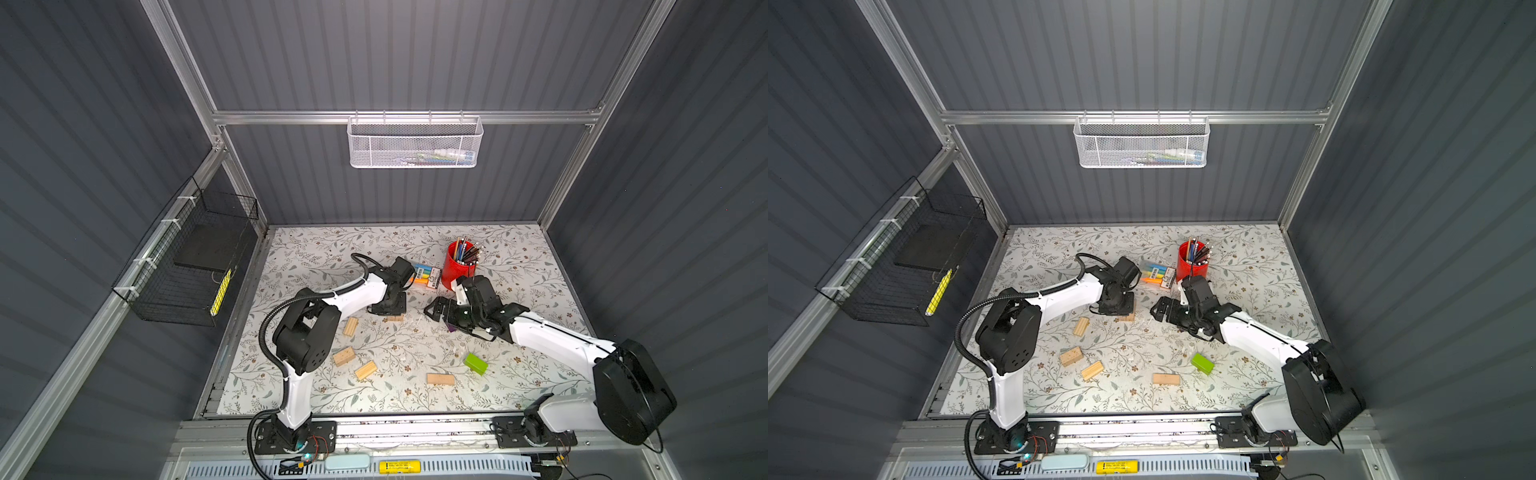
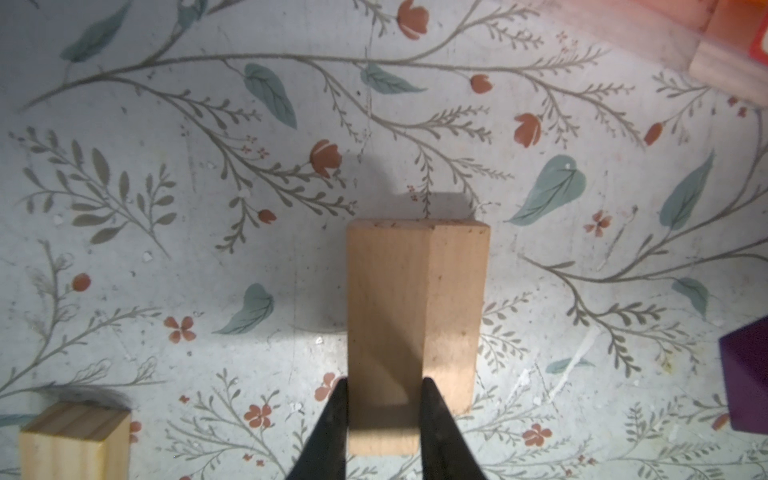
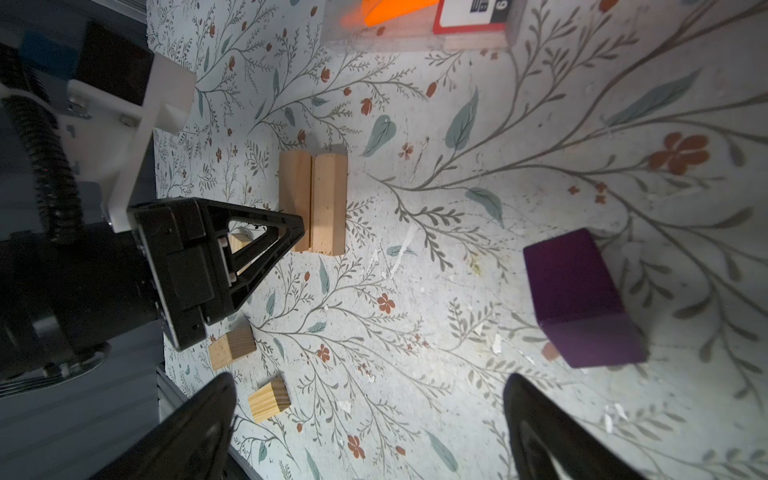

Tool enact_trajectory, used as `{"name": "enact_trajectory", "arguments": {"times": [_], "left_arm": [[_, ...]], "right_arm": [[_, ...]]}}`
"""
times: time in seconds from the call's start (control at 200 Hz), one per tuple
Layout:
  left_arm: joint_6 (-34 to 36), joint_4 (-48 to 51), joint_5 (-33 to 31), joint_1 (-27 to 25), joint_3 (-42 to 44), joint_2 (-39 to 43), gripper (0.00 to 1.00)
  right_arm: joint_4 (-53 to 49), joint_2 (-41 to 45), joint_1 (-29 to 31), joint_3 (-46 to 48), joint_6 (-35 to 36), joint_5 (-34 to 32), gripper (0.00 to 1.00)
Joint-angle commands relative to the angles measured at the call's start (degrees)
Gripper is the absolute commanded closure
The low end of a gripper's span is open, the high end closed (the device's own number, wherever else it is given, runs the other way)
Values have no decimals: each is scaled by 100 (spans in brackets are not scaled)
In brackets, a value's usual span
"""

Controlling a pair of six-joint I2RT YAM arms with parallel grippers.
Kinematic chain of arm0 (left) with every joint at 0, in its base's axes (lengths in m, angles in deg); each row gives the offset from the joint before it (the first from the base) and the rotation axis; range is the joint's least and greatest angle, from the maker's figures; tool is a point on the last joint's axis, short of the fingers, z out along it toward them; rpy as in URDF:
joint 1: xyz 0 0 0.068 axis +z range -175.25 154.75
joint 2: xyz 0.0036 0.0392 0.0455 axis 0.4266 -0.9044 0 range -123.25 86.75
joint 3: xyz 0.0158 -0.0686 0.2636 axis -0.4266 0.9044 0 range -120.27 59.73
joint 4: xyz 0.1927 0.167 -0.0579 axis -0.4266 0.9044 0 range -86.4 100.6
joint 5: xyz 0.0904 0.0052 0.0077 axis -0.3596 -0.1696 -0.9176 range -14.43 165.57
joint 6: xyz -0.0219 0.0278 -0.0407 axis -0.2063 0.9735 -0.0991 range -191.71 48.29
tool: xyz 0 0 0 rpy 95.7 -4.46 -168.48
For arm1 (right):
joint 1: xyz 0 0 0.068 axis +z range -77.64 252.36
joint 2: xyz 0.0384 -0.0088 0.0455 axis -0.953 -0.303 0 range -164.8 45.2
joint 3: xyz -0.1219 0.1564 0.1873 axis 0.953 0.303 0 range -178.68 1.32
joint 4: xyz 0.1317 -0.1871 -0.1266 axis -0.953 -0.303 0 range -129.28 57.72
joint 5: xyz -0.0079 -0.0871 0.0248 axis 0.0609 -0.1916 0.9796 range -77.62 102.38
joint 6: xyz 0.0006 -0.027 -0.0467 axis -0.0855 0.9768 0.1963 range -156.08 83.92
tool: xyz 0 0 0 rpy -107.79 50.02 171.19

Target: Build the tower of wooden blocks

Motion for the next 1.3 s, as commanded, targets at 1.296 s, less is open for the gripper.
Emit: {"name": "enact_trajectory", "arguments": {"times": [1.296], "left_arm": [[-131, -473, 72, -55, 1476, 2206, 34]], "right_arm": [[-2175, 267, 1056, -358, 572, -600, 1]]}}
